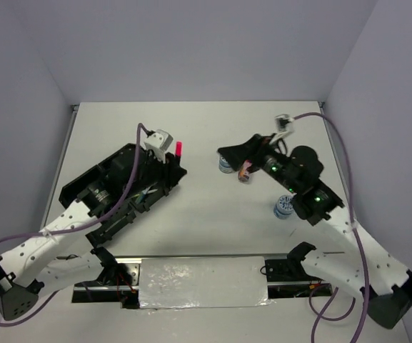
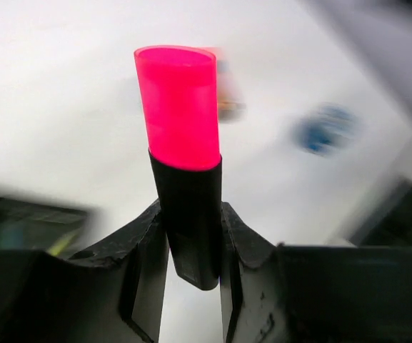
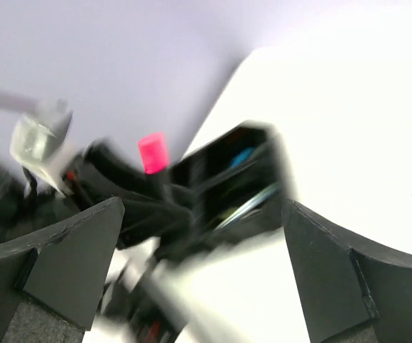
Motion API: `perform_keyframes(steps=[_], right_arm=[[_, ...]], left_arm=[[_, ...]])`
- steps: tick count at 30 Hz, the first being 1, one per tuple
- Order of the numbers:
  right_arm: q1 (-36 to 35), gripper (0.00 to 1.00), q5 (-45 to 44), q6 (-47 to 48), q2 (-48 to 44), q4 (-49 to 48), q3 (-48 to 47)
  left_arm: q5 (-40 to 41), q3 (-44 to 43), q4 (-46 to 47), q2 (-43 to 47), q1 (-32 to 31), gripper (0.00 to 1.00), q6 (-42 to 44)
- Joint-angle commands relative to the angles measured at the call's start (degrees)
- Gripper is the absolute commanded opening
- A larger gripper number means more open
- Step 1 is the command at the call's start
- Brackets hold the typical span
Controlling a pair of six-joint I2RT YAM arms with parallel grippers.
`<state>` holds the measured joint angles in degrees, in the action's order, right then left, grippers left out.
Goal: Sort the stationery into containers
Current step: Place the pen in the storage box.
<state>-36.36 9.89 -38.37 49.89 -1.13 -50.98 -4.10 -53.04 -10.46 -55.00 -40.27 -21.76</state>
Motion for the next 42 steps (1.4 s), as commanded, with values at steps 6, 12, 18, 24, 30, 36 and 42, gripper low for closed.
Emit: perform_keyframes(steps=[6,12,18,24,30,36,42], right_arm=[[9.73,1.00,-11.39,10.06,-16.84,14.48,3.17],[9.90,1.00,-9.81,15.07,-19.83,17.91,6.51],[9.99,1.00,-5.15,18.06,-18.42,20.72,4.66],[10.08,1.00,-4.44,17.45,-20.00,20.11,5.19],[9.99,1.00,-2.60,15.96,-18.87,20.02,4.49],[10.08,1.00,-2.68,16.31,-17.98,21.95,2.03],[9.99,1.00,-6.79,17.98,-18.42,26.33,0.36]], left_arm=[[52.71,-4.00,-15.65,-18.46,14.72,0.00,15.60],[34.26,-10.24,-14.15,-27.16,27.70,0.00,17.01],[28.80,-12.09,-15.11,-33.85,28.67,0.00,20.35],[27.91,-12.09,-15.82,-34.21,28.93,0.12,20.53],[27.57,-11.12,-15.38,-33.06,29.72,0.48,19.83],[29.14,-12.53,-16.44,-32.19,30.69,0.78,17.63],[26.87,-13.41,-16.52,-25.61,30.69,0.99,12.89]])
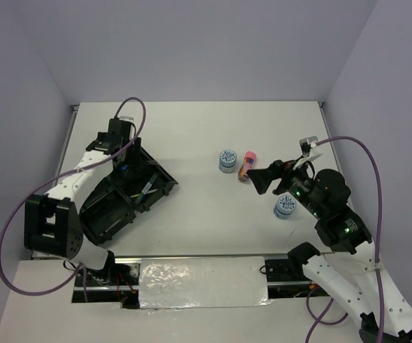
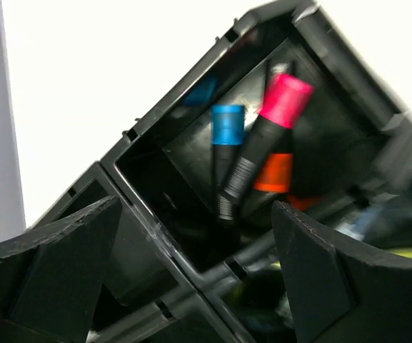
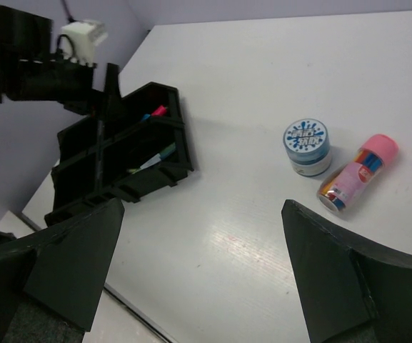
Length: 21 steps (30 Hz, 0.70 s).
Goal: Sort the stationery into containers
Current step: Place the pen in the storage box, then pick up the stationery from the center of the board.
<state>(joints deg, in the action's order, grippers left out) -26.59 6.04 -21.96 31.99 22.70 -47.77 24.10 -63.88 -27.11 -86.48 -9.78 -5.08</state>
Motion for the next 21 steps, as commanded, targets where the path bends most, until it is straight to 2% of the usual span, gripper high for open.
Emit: perform_keyframes(steps=[1,4,5,7,8,10,13,16,17,21], right_arm=[[0.22,1.00,-4.45,1.39,-0.52,3.66,-2.77],[0.22,1.00,-9.63,-0.27,-0.96,8.40,-1.80],[0.31,1.00,-11.21,-1.06,-1.22,10.85,-1.45],[0.31,1.00,-14.21,-3.43,-3.06,12.89,-0.31],[0.31,1.00,-14.74,-3.97,-4.55,14.29,0.48],[0.22,1.00,-15.27,-4.15,-5.53,15.70,0.57],[0.22,1.00,-15.53,-2.75,-5.62,20.96,-1.97],[0.40,1.00,-14.92,-1.52,-6.58,22.74,-3.12],[0.31,1.00,-14.49,-0.55,-6.94,23.26,-3.64],[0.31,1.00,-9.92,2.18,-9.31,23.18,-4.09]], left_arm=[[-3.42,-2.83,-0.22,6.84,0.03,0.99,-7.19],[-11.59,-4.76,-0.40,9.83,-1.46,0.99,-13.26],[-13.27,-5.29,1.00,10.10,-4.95,0.99,-13.81],[-9.79,-8.35,1.88,8.27,-10.32,0.99,-15.47],[-8.99,-12.46,2.41,4.16,-15.48,0.99,-15.48],[-8.98,-18.45,1.37,-1.91,-20.60,0.99,-15.92],[-8.38,-34.50,-1.44,-17.52,-25.44,0.99,-14.70],[-6.17,-44.37,-4.08,-26.61,-28.97,0.99,-12.77],[-5.82,-50.76,-5.13,-32.47,-29.67,0.99,-12.24],[-4.68,-61.09,-8.04,-42.71,-32.23,0.99,-10.48]])
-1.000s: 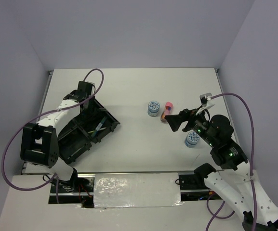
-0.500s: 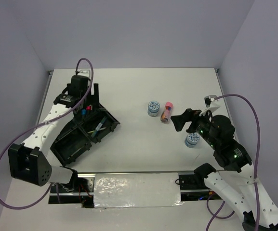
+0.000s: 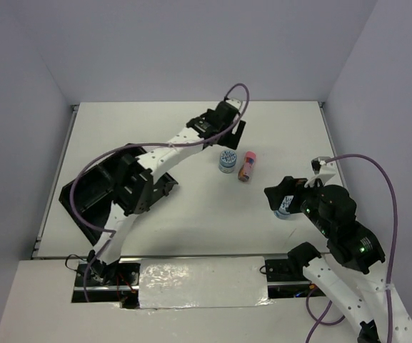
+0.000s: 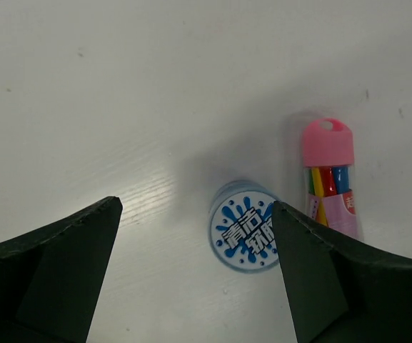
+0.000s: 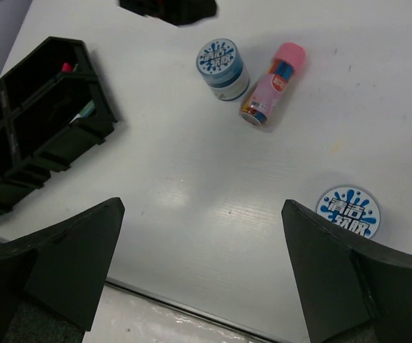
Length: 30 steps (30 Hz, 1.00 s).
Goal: Sort the stationery into containers
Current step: Pick up the stationery from the center of the board.
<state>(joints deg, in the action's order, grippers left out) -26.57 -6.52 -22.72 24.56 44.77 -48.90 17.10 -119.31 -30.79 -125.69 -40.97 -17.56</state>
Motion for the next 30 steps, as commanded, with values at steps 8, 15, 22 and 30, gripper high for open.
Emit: perform_keyframes(steps=[8,15,22,30], right_arm=[[0.29,1.00,4.58,5.05,-3.73,1.98,-2.60],[0.29,1.00,4.94,5.58,-3.20,1.19,-1.63],[0.29,1.00,5.21,5.76,-3.55,1.28,-1.72],[0.20,1.00,5.12,5.67,-3.64,0.76,-1.46]], left_arm=[[-1.55,-3.04,0.11,-7.11,-2.97,0.99,1.13],[-4.54,0.47,1.69,-7.47,-3.94,0.99,0.34],[-4.27,0.83,1.43,-8.61,-4.03,0.95,0.07],[-3.30,0.29,0.72,-6.34,-4.03,0.24,0.42]])
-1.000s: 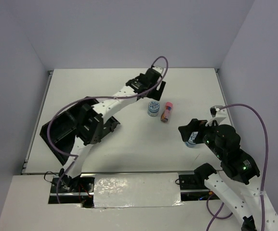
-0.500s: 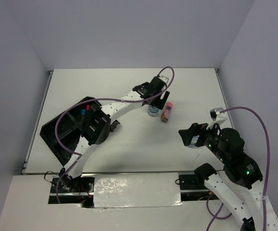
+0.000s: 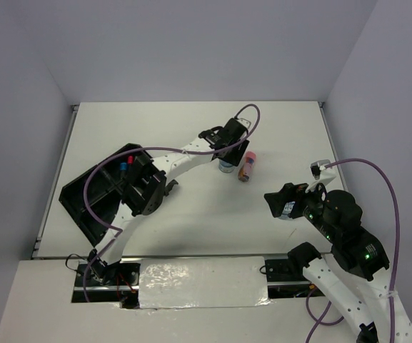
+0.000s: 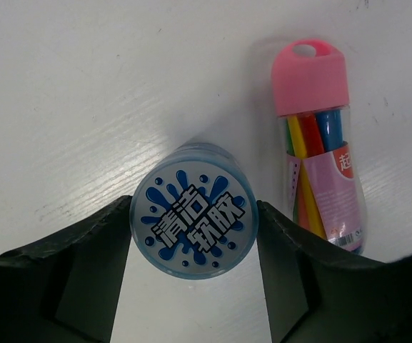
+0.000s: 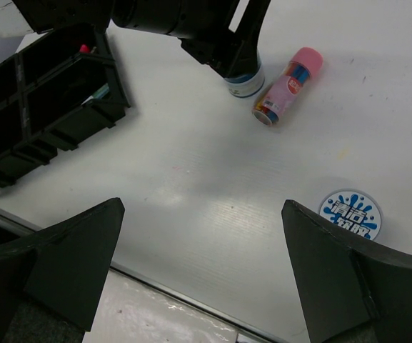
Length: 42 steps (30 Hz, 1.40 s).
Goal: Sort the stationery into containers
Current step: Pick up the stationery from the center of the board, then place the stationery in the storage box.
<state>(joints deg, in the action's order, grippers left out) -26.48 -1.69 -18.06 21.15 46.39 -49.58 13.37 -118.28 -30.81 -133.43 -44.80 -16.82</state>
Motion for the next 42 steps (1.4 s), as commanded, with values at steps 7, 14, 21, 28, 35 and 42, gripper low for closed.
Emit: perform_keyframes(steps=[7,14,21,28,35,42], right_arm=[[0.20,1.00,0.38,1.10,-0.40,-1.30,-0.60],[0.20,1.00,0.38,1.10,-0.84,-0.95,-0.78],[0.20,1.00,1.25,1.63,-1.20,-0.86,-1.13],[0.03,1.00,3.10,1.80,-0.85,-1.83,-1.04],[0.20,1.00,3.36,2.16,-0.84,-0.95,-1.48],[0.11,1.00,3.36,1.72,-1.20,-0.86,-1.22]], left_arm=[[6.05,1.29,-2.32,11.15,0.32,0.00,-0.84],[19.41,19.86,-10.41,31.97,6.64,0.00,-13.40],[24.68,45.40,-14.97,64.49,17.63,0.00,-26.66],[28.91,55.78,-24.02,79.72,21.68,0.00,-34.59],[30.05,62.37,-28.17,87.80,21.68,0.00,-39.87],[27.07,67.30,-25.71,87.63,21.68,0.00,-40.13]])
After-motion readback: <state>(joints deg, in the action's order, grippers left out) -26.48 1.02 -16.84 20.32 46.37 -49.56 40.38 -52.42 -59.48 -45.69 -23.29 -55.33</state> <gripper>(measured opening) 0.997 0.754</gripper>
